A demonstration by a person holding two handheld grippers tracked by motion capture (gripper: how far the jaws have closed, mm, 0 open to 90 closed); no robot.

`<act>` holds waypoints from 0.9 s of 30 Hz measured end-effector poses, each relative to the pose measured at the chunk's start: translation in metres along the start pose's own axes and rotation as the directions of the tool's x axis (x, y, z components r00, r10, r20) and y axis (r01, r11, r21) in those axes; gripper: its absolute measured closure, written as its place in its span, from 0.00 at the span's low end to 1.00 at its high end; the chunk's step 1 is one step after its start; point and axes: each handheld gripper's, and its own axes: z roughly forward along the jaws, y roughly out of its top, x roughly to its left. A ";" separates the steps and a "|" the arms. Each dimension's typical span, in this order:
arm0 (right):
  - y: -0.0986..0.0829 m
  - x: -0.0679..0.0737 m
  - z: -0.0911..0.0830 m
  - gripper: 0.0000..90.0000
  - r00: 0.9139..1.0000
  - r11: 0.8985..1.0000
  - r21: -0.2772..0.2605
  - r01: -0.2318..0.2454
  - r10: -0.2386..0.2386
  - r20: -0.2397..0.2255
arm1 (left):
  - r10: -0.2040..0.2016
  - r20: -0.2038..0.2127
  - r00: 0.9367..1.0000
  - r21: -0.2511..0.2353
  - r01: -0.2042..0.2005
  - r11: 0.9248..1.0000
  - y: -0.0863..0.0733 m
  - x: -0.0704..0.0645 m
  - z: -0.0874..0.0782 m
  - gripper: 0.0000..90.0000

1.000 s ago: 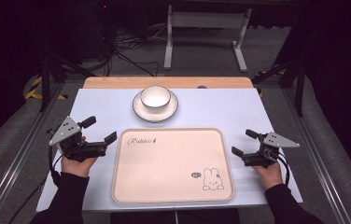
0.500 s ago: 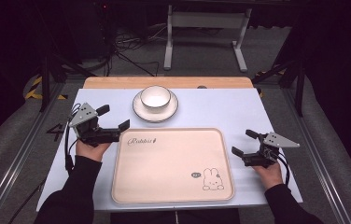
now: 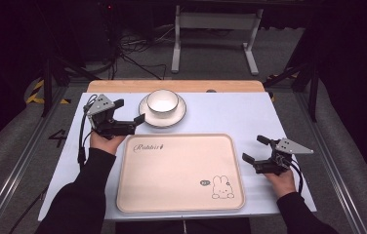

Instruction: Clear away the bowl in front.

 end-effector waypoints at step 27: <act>0.000 -0.001 -0.001 0.00 1.000 1.000 -0.009 -0.017 0.017 -0.013 | -0.040 -0.053 0.998 0.059 0.043 0.997 0.029 0.017 0.065 0.01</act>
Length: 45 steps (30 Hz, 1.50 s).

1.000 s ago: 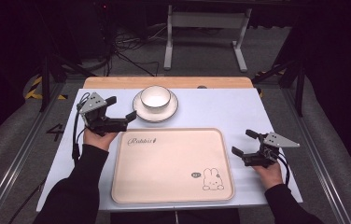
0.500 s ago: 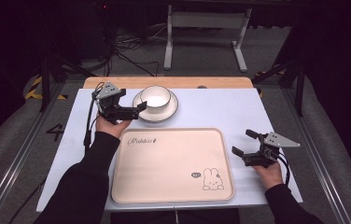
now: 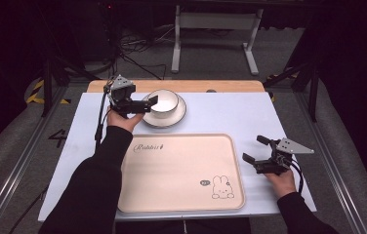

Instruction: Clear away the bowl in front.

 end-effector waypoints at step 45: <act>0.000 0.000 0.000 0.00 1.000 1.000 -0.005 -0.011 0.011 -0.015 | 0.159 0.217 0.963 0.255 -0.213 0.943 0.003 0.005 0.064 0.30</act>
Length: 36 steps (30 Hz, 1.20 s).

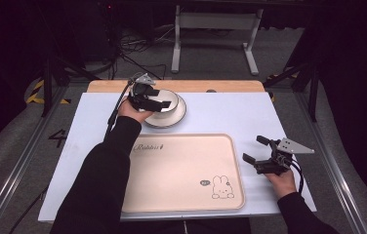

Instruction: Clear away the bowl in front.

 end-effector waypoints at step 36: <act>0.000 -0.001 -0.001 0.00 1.000 1.000 -0.004 -0.011 0.011 -0.011 | 0.018 0.051 0.999 0.218 -0.029 0.976 -0.010 0.005 0.041 0.56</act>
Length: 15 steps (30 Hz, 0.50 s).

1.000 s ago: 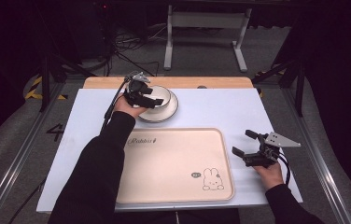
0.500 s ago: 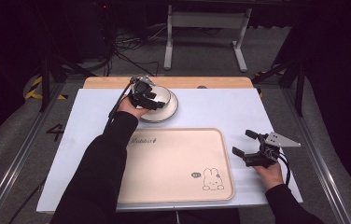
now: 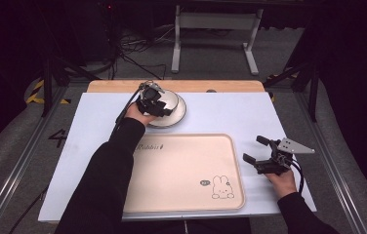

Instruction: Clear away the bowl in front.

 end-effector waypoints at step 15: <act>0.000 -0.001 0.000 0.00 1.000 1.000 -0.001 -0.002 0.002 -0.005 | 0.068 -0.092 0.993 0.118 -0.057 0.991 -0.001 -0.006 0.015 0.54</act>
